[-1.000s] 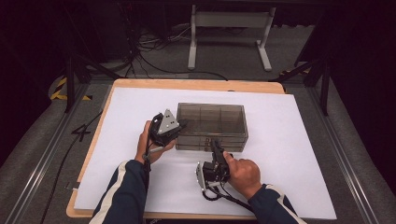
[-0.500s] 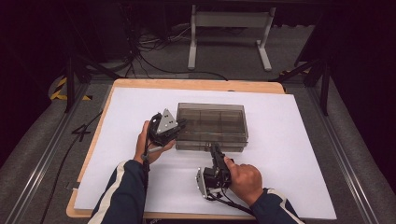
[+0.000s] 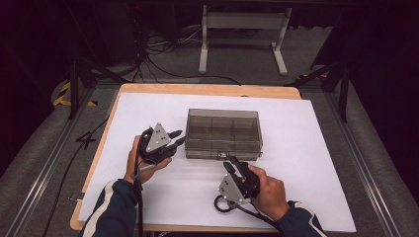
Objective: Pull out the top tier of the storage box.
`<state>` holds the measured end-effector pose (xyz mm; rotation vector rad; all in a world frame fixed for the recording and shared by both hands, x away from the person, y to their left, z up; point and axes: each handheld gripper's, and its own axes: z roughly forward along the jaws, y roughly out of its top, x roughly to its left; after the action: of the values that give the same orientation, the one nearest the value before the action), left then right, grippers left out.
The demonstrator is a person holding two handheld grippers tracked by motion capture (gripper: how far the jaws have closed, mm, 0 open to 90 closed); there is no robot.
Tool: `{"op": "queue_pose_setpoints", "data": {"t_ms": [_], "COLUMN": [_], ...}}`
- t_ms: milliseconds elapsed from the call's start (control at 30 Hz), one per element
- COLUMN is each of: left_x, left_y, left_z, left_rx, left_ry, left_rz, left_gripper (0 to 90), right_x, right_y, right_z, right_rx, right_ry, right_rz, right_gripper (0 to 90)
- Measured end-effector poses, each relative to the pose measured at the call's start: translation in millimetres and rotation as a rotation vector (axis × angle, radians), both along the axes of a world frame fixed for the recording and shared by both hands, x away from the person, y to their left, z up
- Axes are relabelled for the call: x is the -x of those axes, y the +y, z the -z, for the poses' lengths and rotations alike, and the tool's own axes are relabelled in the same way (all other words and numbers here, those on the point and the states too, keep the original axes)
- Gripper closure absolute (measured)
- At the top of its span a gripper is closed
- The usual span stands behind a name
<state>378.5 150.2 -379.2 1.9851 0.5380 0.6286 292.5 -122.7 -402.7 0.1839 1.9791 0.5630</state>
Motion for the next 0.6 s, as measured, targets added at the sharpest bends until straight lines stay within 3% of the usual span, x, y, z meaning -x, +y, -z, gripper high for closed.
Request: {"op": "queue_pose_setpoints", "data": {"t_ms": [100, 333, 567, 600], "left_x": [8.1, 20.0, 24.8, 25.7], "left_y": [1.3, 5.4, 10.5, 10.7], "left_z": [2.3, 7.4, 14.7, 16.0], "left_rx": [-0.009, -0.008, 0.002, -0.001], "left_ry": [0.002, 0.035, 0.064, 0.069], "left_rz": [0.018, 0.035, 0.046, 0.05], "left_gripper": [72.1, 60.5, 54.9, 54.3], "right_x": [-2.5, -13.4, -16.3, -18.4], "right_y": [-17.4, -61.7, -100.6, -112.0], "right_z": [-8.3, -20.6, -25.9, -24.9], "right_rx": [-0.083, -0.245, -0.346, -0.384], "right_ry": [0.035, 0.101, 0.144, 0.172], "right_rz": [0.012, 0.061, 0.083, 0.085], "right_gripper": [68.5, 65.1, 61.2, 60.2]}}
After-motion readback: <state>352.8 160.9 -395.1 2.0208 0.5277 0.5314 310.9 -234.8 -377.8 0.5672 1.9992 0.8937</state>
